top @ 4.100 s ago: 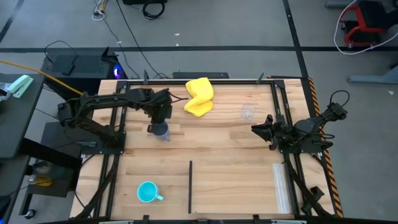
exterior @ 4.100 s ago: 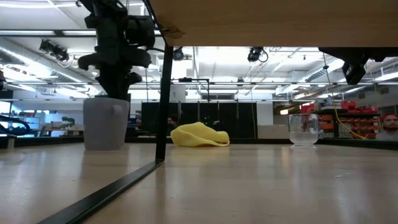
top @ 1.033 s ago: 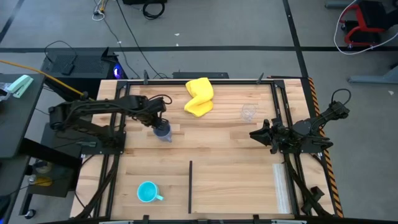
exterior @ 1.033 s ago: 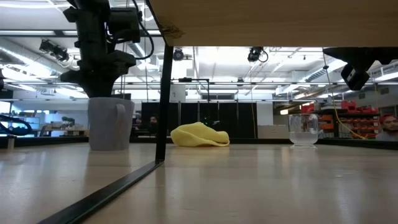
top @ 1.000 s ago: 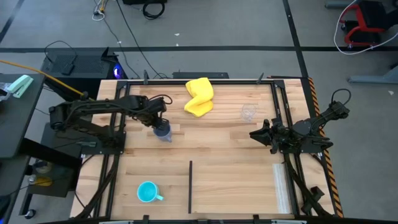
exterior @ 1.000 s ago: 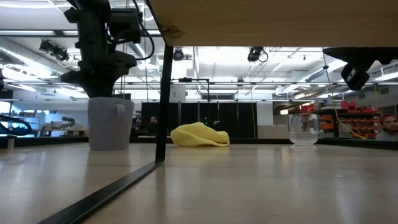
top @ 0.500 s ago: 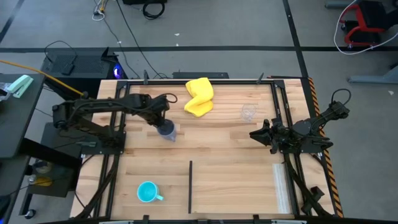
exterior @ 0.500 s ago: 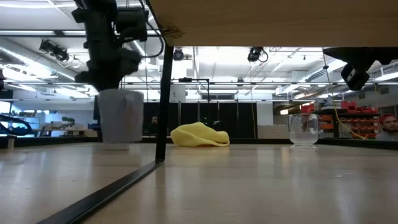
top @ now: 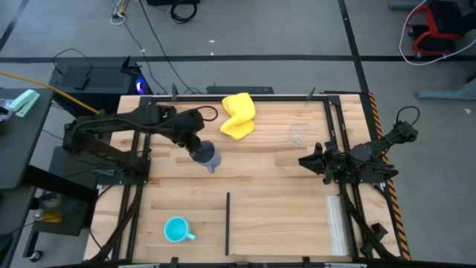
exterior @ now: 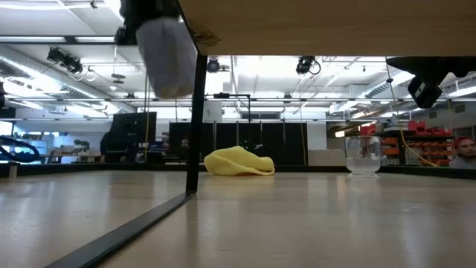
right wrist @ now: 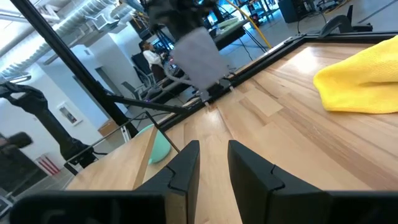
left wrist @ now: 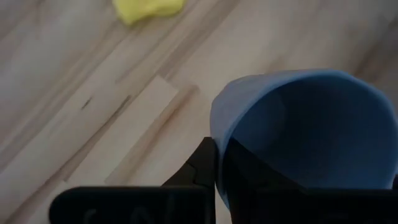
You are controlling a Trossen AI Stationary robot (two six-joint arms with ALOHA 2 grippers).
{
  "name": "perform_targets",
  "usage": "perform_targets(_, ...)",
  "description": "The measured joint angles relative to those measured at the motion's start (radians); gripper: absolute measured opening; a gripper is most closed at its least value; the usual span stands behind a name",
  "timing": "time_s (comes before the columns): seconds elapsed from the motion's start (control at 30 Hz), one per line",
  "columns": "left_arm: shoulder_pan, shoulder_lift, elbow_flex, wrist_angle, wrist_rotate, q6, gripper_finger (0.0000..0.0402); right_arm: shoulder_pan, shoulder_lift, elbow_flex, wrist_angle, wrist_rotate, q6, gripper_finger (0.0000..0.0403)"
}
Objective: Stack small to large cups/mugs on shelf
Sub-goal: Put the blue mug on the shelf
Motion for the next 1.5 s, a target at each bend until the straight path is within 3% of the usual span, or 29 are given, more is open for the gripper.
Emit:
perform_targets(0.33, -0.152, 0.069, 0.275, -0.056, -0.038, 0.005, 0.0019, 0.000, 0.002, 0.000, 0.000, 0.001, -0.005, 0.0091)
perform_targets(1.0, -0.340, 0.575, 0.978, -0.336, -0.018, 0.106, 0.0019, 0.000, 0.016, 0.000, 0.000, 0.022, -0.008, 0.0091)
perform_targets(1.13, -0.352, 0.596, 0.955, -0.299, 0.044, 0.103, 0.0019, 0.000, 0.016, 0.004, 0.013, 0.019, -0.007, 0.0091)
perform_targets(1.5, -0.391, 0.661, 0.953, -0.277, 0.084, 0.104, 0.0019, 0.000, 0.029, 0.077, 0.005, 0.019, -0.065, 0.0091)
